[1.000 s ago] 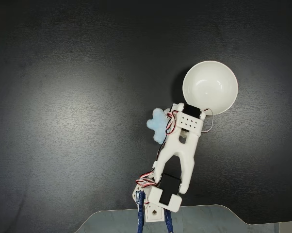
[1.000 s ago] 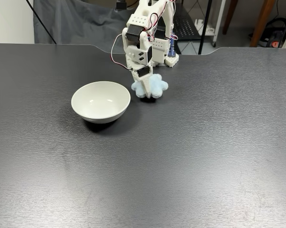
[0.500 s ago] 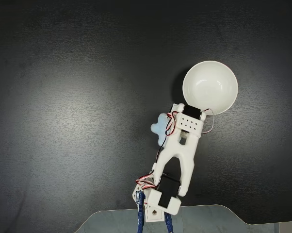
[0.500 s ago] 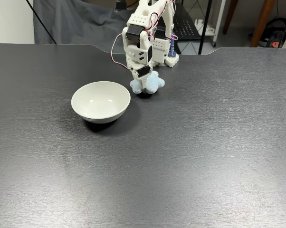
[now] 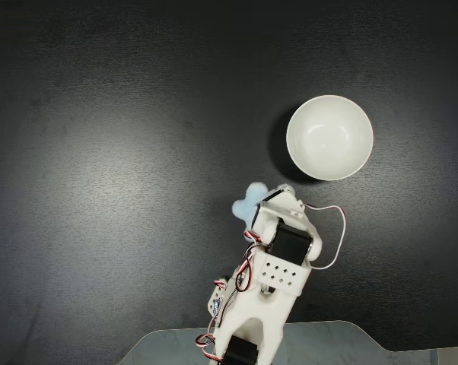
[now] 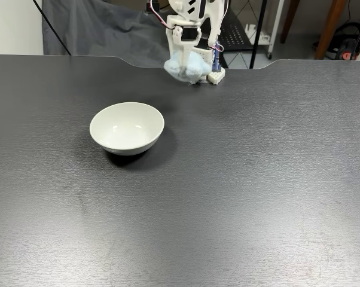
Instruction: Grasp a skyblue doll and put it in the white bowl.
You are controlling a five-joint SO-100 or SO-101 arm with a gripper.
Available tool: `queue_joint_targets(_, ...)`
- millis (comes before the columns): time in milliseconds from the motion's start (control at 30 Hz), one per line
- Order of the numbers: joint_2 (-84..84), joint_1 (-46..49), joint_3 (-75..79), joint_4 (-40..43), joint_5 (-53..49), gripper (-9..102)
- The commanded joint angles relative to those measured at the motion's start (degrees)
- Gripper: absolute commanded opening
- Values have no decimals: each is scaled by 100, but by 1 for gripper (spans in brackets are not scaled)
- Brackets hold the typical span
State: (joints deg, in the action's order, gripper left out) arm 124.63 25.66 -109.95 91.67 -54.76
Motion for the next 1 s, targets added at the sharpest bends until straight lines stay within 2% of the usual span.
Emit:
queue_joint_targets(0,167,53,1125,114,79,-1)
queue_joint_targets(300,-1433,167,3683,123,650,-1)
queue_joint_targets(567,-2812,431,4430,88,712,-1)
queue_joint_targets(667,-3243,554,4447,-264,712,-1)
queue_joint_targets(867,-3727,1028,4421,-1485,712,-1)
queue_joint_targets(967,-3779,1169,4377,-1731,712,-1)
